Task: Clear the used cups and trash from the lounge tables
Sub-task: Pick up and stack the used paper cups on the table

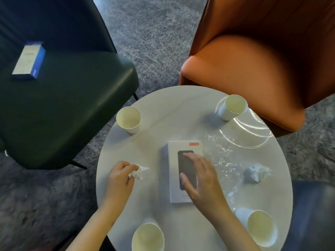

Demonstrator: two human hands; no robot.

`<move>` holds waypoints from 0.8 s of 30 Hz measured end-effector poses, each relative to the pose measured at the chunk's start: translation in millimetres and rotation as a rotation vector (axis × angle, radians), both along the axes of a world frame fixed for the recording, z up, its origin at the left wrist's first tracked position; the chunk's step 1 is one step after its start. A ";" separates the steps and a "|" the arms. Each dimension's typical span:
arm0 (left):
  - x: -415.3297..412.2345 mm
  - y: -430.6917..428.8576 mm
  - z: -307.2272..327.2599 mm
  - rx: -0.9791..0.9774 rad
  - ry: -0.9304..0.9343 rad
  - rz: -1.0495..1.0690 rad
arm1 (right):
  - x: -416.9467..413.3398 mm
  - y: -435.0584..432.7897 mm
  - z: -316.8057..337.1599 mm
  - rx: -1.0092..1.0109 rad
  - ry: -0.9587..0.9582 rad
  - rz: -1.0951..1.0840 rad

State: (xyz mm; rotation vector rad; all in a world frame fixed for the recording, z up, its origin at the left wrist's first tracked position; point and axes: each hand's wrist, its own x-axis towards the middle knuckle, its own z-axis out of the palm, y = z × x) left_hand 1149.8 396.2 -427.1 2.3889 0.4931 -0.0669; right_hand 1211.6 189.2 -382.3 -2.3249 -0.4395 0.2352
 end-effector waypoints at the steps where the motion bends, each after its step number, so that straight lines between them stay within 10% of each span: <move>1: 3.5 -3.7 8.2 -0.014 -0.037 0.028 | 4.0 -7.0 2.7 -0.025 -0.058 -0.041; 6: 23.9 -22.4 42.0 -0.067 -0.177 0.097 | 32.9 -53.6 12.7 -0.394 -0.023 -0.181; 13: 45.8 -70.0 57.8 -0.231 -0.179 0.149 | 49.2 -93.2 -19.6 -0.815 0.299 0.159; 24: 48.2 -125.4 53.3 -0.374 -0.124 0.150 | 55.9 -111.0 -45.1 -0.600 0.266 0.198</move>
